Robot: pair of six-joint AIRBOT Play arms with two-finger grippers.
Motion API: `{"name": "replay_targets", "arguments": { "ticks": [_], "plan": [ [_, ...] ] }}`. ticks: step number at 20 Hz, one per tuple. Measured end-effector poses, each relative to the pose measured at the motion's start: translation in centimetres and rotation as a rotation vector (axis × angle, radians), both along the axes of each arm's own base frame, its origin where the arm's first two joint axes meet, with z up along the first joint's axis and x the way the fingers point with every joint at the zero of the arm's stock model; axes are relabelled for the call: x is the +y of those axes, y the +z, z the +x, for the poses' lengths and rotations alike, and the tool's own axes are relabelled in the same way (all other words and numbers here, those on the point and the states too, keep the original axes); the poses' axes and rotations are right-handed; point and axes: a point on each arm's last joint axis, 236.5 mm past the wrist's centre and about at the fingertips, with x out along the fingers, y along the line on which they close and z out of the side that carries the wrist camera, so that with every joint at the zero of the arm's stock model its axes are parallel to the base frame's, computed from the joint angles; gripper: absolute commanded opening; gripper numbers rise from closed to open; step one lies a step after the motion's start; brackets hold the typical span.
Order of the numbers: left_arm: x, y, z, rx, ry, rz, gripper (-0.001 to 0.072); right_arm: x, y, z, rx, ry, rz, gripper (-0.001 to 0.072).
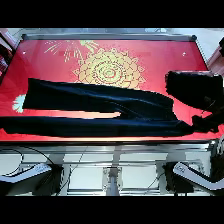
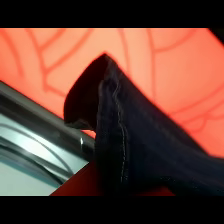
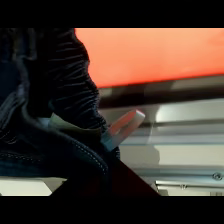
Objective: Fold the clothes and pants, and hang the long-sleeved shirts on hangers.
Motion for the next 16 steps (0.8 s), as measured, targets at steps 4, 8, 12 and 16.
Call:
{"name": "replay_targets", "arguments": {
  "ticks": [4,8,12,16],
  "plan": [
    [-1.7,-2.6,-1.2,0.105,-0.033,-0.116,0.0037,0.3,-0.7,-2.9,0.119,-0.013,-0.001,0.003],
    [-3.7,-4.1,-2.1,0.202,-0.088,-0.198,0.037,0.4,-0.4,-4.9,0.206,-0.011,-0.002,0.0432],
    [-4.5,-4.2,-1.6,0.241,-0.141,-0.206,0.0371,0.4,0.2,-5.3,0.227,-0.011,0.002,0.0435],
    [-3.7,-2.3,0.7,0.203,-0.168,-0.148,0.0371,-1.3,1.8,-3.2,0.156,-0.02,-0.054,0.0435]
  ]
}}
